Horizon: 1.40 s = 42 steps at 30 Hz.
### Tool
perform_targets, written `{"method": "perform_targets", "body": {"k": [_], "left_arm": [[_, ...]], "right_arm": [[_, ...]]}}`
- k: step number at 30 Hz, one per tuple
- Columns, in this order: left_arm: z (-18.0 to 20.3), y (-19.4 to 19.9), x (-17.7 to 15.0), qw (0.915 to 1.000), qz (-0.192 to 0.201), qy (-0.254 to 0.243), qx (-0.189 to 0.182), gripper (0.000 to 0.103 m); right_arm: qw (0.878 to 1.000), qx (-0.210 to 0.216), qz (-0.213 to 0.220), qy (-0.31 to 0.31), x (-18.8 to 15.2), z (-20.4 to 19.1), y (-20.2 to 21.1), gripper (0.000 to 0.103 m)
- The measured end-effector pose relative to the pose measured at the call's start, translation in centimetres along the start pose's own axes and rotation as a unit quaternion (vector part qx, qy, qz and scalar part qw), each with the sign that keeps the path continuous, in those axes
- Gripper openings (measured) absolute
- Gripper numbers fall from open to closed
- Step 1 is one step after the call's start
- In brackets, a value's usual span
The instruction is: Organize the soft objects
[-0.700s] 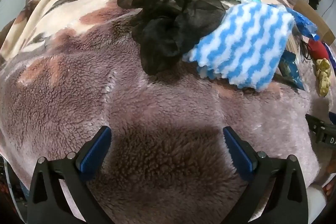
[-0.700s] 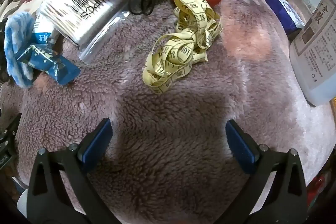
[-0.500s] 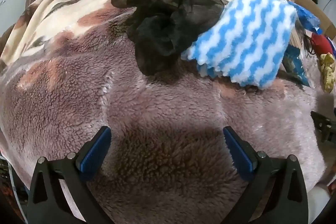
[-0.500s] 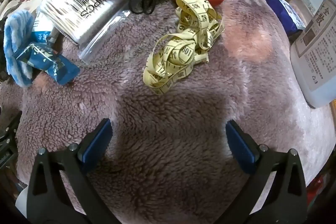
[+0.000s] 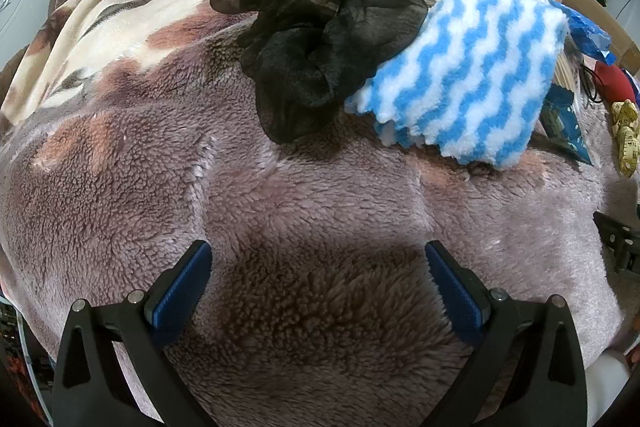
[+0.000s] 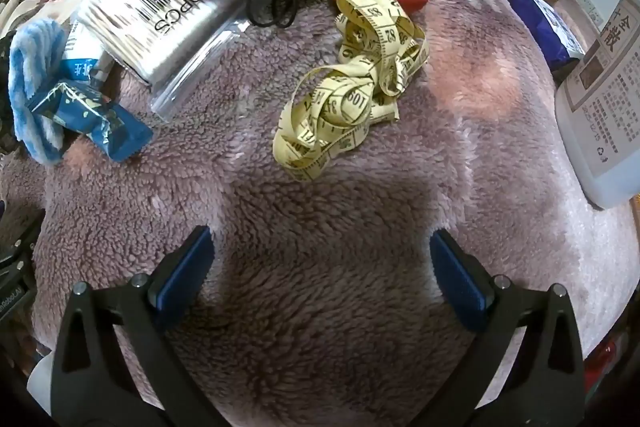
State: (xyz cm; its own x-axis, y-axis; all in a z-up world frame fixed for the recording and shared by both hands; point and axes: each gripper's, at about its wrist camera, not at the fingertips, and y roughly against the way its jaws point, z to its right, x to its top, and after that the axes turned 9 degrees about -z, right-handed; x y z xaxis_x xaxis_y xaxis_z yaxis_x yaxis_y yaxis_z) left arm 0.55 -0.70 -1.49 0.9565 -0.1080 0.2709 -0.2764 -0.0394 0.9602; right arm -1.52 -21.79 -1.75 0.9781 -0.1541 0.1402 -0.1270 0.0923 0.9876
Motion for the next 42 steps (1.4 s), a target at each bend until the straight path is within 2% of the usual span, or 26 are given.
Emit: {"method": "perform_targets", "body": {"k": [42], "left_arm": [[0.50,0.02,0.28,1.0000,-0.001,0.000,0.006,0.103]], "right_arm": [[1.000,-0.003,0.002,0.003,-0.26,0.03,-0.07,0.103]]}}
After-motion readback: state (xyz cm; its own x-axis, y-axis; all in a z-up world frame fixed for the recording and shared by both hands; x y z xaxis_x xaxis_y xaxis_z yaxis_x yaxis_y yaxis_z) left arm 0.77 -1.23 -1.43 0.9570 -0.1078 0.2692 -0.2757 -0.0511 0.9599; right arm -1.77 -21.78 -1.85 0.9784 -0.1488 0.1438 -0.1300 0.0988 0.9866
